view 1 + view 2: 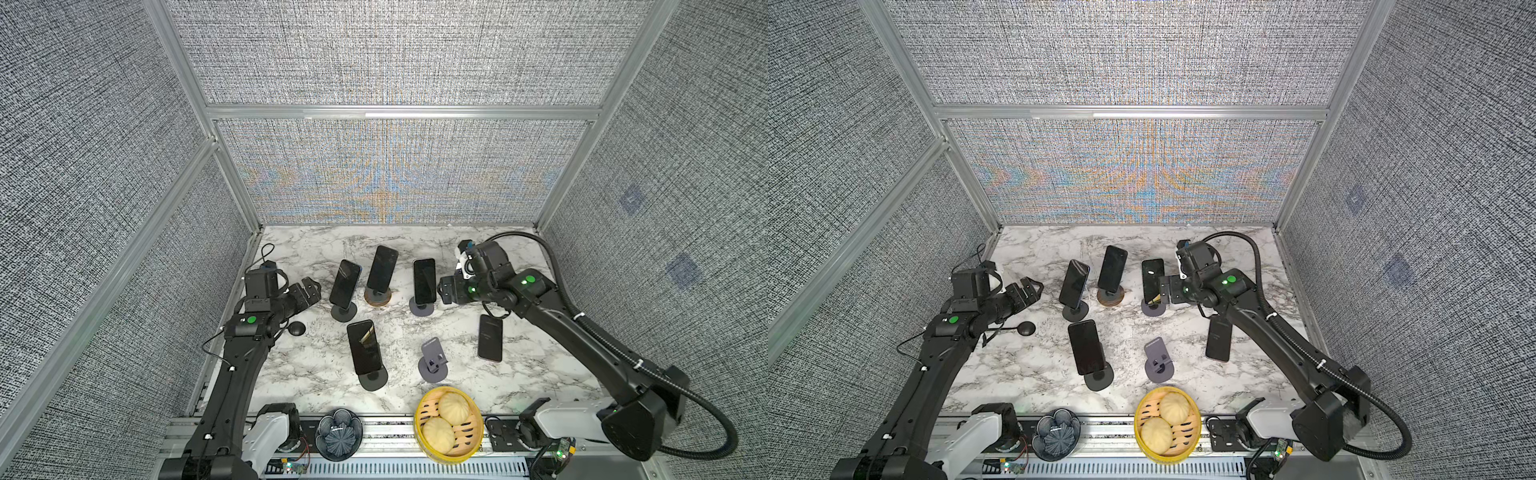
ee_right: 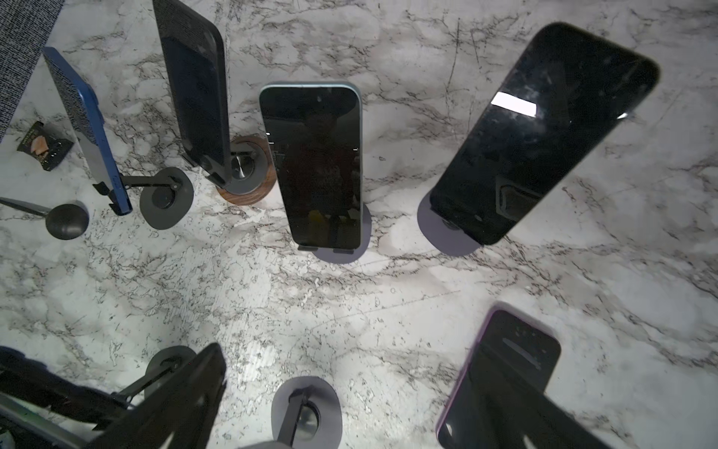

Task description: Remove the phone from the phone stand

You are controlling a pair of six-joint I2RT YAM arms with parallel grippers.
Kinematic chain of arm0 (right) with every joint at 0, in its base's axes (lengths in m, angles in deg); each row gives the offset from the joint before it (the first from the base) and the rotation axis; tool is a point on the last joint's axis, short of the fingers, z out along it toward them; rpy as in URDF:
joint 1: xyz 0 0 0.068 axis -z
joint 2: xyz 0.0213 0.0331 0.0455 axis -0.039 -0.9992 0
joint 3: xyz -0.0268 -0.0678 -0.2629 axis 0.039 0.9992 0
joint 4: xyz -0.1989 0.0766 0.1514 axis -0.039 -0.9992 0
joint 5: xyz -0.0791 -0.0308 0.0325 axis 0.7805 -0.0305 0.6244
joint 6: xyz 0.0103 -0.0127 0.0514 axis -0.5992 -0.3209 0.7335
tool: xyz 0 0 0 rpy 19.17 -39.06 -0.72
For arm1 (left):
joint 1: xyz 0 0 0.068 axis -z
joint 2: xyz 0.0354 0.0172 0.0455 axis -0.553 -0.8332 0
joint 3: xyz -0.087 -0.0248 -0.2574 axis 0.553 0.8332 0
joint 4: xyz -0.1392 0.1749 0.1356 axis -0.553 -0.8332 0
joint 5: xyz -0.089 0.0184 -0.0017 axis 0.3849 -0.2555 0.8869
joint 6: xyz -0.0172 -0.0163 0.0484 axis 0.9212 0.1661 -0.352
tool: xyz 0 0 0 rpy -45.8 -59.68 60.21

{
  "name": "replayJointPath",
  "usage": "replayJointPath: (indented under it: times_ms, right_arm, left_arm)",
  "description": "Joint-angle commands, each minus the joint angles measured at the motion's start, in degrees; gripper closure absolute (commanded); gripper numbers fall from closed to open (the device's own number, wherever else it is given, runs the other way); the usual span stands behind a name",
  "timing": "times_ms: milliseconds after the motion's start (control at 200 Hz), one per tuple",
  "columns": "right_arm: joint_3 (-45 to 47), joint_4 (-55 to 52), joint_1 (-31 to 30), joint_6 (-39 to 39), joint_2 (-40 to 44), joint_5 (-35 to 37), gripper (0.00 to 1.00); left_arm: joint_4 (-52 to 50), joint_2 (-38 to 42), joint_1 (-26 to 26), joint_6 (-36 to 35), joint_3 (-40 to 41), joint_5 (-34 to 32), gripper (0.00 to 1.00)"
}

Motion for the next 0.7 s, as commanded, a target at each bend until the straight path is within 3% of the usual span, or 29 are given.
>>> replayJointPath:
  times_ms: [0, 405, 695]
  right_arm:
    - [0.63, 7.83, -1.16, 0.18, -1.47, 1.30, 0.01]
    - [3.68, 27.20, -3.28, 0.44, -8.43, 7.95, 0.01]
    - [0.12, 30.91, -3.19, 0.88, -14.98, 8.80, 0.01]
  left_arm:
    - [1.02, -0.11, 0.04, 0.22, 0.11, -0.34, 0.01]
    - [0.52, 0.13, 0.06, -0.12, -0.07, -0.99, 0.01]
    - [0.54, -0.18, 0.06, -0.22, -0.45, -0.99, 0.01]
